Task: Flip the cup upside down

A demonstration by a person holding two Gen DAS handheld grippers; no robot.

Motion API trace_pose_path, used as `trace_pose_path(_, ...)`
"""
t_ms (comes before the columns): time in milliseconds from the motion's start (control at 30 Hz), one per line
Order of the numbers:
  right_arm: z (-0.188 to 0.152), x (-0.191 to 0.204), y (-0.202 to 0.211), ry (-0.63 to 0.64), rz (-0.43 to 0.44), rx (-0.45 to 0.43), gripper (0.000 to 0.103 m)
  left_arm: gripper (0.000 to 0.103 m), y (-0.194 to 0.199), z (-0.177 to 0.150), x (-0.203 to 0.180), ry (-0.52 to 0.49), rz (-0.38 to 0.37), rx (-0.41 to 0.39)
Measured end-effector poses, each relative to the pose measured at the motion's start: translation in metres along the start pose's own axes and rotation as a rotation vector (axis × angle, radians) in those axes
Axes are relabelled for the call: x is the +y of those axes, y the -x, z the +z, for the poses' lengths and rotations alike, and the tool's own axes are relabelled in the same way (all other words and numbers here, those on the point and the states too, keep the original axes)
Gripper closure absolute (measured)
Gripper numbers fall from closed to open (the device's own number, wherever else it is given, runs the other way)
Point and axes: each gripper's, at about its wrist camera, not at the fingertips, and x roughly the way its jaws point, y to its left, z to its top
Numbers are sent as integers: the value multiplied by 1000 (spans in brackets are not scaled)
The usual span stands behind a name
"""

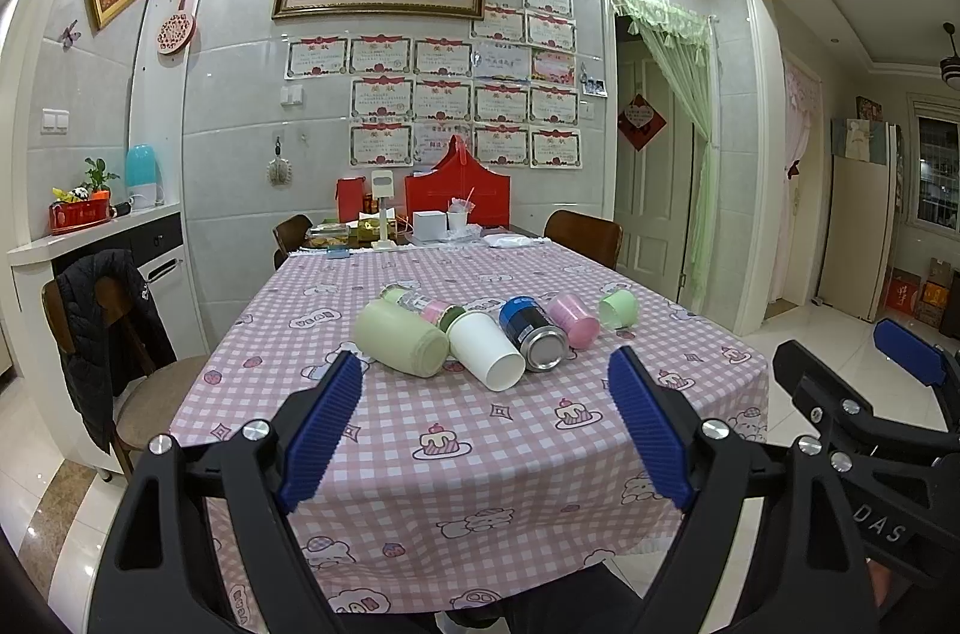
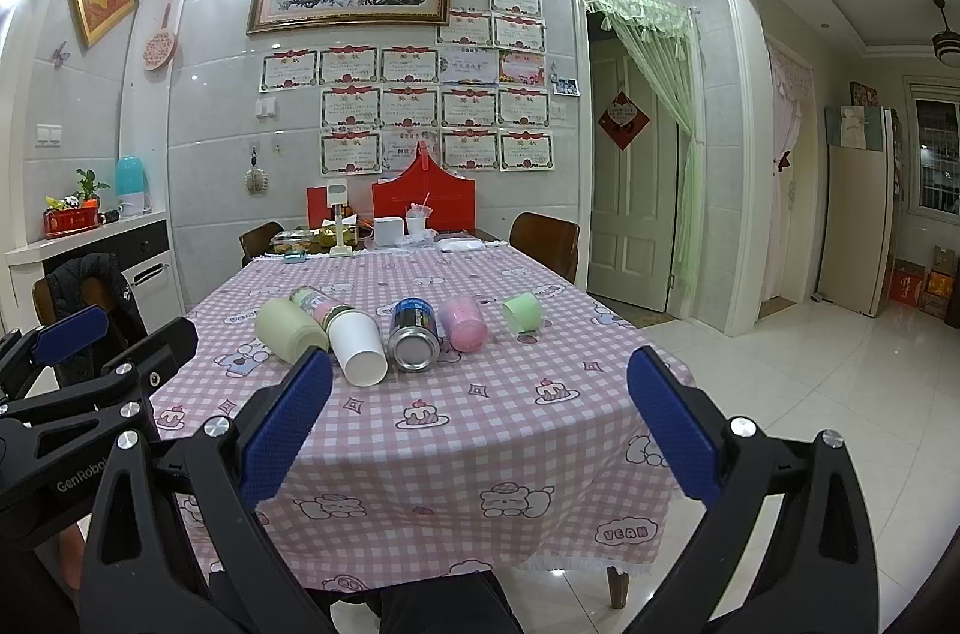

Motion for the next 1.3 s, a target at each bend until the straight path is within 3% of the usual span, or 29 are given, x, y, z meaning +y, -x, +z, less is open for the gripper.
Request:
trace_pose_path(767,-12,-3,-21,-1,-8,58,8,20,-24,-14,-2,-1,9,55)
trace_pose_path(1300,-29,3,-69,-57,27,198,8,20,-73,-28,8,25,50,167)
